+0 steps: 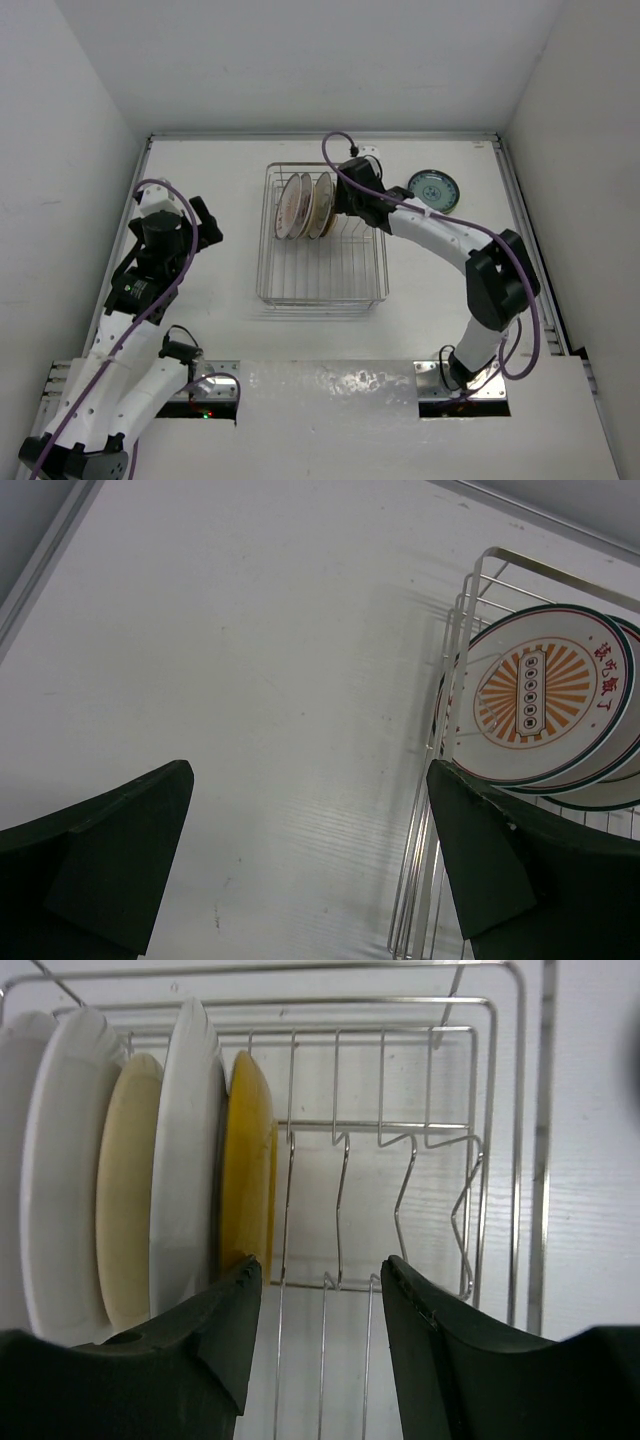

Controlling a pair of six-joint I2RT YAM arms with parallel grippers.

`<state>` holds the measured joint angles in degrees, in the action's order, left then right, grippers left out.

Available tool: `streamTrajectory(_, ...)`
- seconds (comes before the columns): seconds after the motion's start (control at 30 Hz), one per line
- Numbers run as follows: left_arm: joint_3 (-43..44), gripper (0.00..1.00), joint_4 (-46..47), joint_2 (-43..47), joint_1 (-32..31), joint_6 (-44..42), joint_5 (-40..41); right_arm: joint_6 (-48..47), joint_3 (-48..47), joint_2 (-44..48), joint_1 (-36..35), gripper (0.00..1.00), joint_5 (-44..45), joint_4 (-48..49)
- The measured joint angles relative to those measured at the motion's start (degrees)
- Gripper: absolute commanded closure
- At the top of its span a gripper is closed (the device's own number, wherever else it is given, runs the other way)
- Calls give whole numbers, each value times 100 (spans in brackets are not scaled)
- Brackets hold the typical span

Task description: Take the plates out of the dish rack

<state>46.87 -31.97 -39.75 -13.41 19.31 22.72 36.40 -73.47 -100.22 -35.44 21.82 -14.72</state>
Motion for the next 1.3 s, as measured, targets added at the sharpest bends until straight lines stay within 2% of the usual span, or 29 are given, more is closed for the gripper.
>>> streamTrajectory(0.37, 0, 0, 0, 2, 0, 0, -9, -2, -444, 236, -44, 49, 372, -179)
streamTrajectory(0.7, 0, 0, 2, 17, 0, 0, -9, -2, -1032, -551, -50, 57, 393, -413)
streamTrajectory(0.97, 0, 0, 2, 50, 0, -2, -7, 9, -1182, -986, -76, 74, 507, -573)
streamTrajectory(1.1, 0, 0, 2, 55, 0, 0, -9, 59, -1252, -1047, -127, 96, 555, -619)
streamTrajectory(1.3, 0, 0, 2, 55, 0, 0, -7, 17, -1738, -1108, -221, 100, 1056, -1322)
